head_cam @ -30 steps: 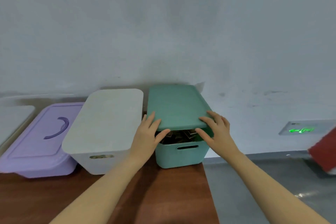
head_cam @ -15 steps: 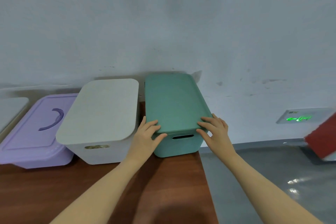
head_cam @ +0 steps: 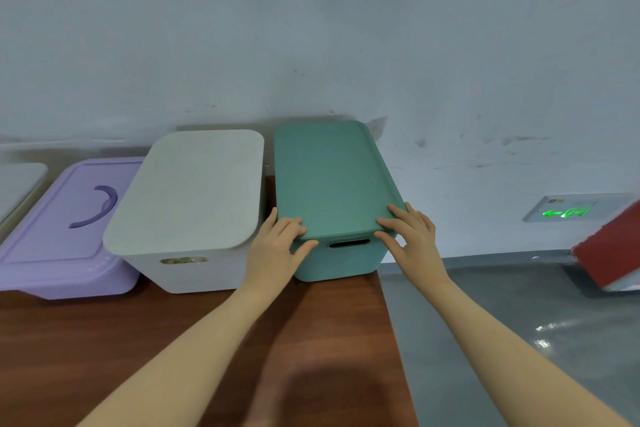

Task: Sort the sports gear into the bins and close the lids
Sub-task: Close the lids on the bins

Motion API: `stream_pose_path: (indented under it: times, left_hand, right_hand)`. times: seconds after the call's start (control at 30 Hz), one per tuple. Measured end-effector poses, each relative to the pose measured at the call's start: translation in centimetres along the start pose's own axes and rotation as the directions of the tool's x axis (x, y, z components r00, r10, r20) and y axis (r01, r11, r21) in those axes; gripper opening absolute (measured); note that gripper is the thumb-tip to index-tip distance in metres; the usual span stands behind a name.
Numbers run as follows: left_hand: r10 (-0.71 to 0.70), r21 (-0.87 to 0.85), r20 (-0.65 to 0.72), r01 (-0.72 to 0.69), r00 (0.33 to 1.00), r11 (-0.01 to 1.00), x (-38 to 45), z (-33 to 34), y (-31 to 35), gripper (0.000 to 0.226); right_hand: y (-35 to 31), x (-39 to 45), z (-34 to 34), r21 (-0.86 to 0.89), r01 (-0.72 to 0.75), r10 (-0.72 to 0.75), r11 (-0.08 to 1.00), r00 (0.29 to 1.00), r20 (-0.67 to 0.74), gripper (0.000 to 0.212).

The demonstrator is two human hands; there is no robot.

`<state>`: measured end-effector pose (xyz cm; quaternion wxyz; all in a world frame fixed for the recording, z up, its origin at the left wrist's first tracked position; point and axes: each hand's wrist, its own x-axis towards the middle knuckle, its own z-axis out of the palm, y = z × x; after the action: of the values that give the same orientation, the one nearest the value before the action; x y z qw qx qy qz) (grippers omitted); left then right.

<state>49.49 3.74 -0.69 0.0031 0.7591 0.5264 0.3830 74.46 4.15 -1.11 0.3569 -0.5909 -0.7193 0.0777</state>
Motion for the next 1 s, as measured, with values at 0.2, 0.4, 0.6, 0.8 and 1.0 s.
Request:
stream_pose_path:
  times: [0.2, 0.4, 0.6, 0.8, 1.0]
  left_hand:
    - [0.063, 0.082, 0.041, -0.066, 0.997, 0.994, 0.1, -0.1, -0.5, 0.027]
    - [0.130, 0.167, 0.127, -0.150, 0.983, 0.975, 0.3, -0.4, -0.8, 0.035]
    - [-0.087, 0.253, 0.275, 0.016, 0.957, 0.967, 2.9, -1.6, -0.3, 0.056]
    - [-0.302, 0.338, 0.516, 0.133, 0.802, 0.932, 6.1, 0.4, 0.5, 0.068]
    - [-0.271, 0.201, 0.432, 0.201, 0.860, 0.959, 5.6, 1.3, 0.3, 0.071]
  right_hand:
    - [-0.1, -0.2, 0.1, -0.036, 0.010, -0.009, 0.999, 1.000, 0.013, 0.027]
    - [-0.4, -0.5, -0.1, -0.041, -0.010, 0.010, 0.999, 1.000, 0.006, 0.023]
    - [-0.8, 1.0, -0.8, -0.122, -0.066, 0.062, 0.990, 0.997, -0.039, 0.046]
    - [-0.5, 2.3, 0.3, -0.115, -0.234, 0.234, 0.965, 0.972, -0.012, 0.046]
    - [-0.5, 2.4, 0.5, 0.230, -0.308, 0.336, 0.923, 0.937, -0.094, 0.039]
